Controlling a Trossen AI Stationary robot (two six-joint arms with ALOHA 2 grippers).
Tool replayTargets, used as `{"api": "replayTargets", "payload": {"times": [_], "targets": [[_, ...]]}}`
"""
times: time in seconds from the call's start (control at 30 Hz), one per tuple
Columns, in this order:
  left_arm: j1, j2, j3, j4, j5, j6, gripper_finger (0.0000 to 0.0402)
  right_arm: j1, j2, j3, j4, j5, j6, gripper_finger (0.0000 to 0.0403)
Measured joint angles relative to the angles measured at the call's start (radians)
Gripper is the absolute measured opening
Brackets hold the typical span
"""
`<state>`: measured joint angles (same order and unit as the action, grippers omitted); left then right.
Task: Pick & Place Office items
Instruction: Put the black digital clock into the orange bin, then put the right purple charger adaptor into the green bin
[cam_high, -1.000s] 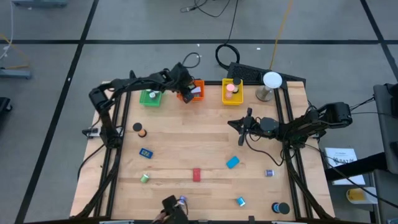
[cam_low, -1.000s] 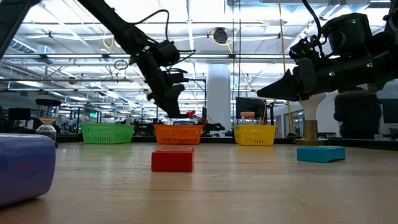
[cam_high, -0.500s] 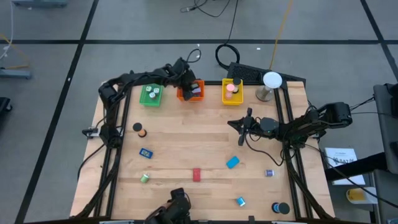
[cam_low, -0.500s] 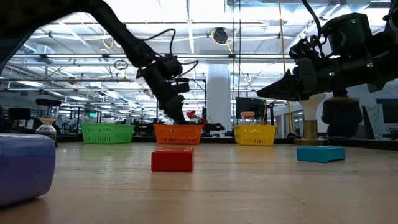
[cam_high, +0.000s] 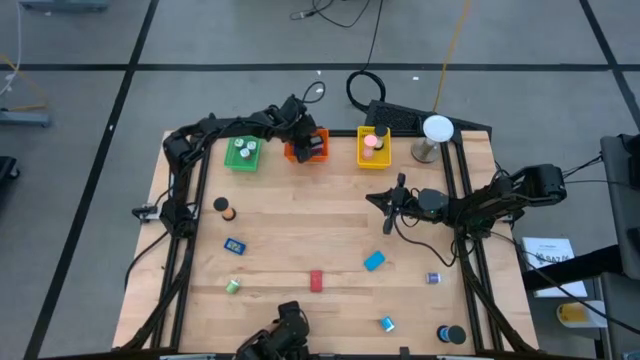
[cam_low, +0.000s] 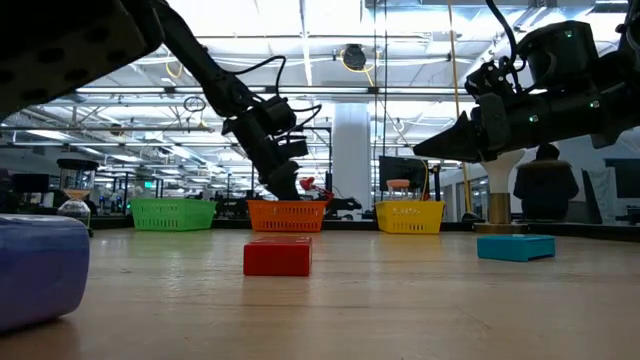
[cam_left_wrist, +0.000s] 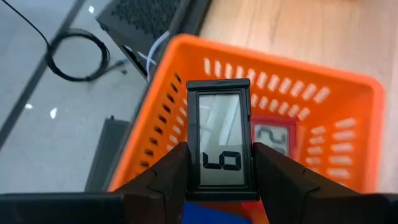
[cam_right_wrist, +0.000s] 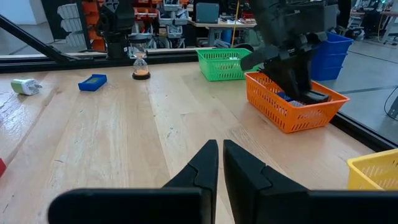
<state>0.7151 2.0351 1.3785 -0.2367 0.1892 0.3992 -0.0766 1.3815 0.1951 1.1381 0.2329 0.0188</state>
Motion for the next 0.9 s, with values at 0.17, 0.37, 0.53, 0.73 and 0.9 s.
{"api": "replayTargets", "payload": {"times": [0.17, 0.37, 0.53, 0.73, 0.9], "targets": [[0.003, 0.002, 0.0, 0.005, 0.005, 0.012, 0.0163, 0.0, 0.0, 0.0, 0.0, 0.0, 0.0, 0.002], [0.003, 0.002, 0.0, 0.015, 0.023, 0.016, 0.0166, 0.0, 0.0, 0.0, 0.0, 0.0, 0.003, 0.002], [0.002, 0.002, 0.0, 0.033, 0.004, 0.026, 0.0194, 0.0, 0.0, 0.0, 0.0, -0.001, 0.004, 0.002], [0.001, 0.002, 0.0, 0.03, -0.039, 0.025, 0.0237, 0.0, 0.0, 0.0, 0.0, -0.001, 0.003, 0.002], [-0.012, -0.032, 0.0, 0.016, -0.104, 0.052, 0.0245, 0.0, 0.0, 0.0, 0.0, -0.001, 0.003, 0.002]]}}
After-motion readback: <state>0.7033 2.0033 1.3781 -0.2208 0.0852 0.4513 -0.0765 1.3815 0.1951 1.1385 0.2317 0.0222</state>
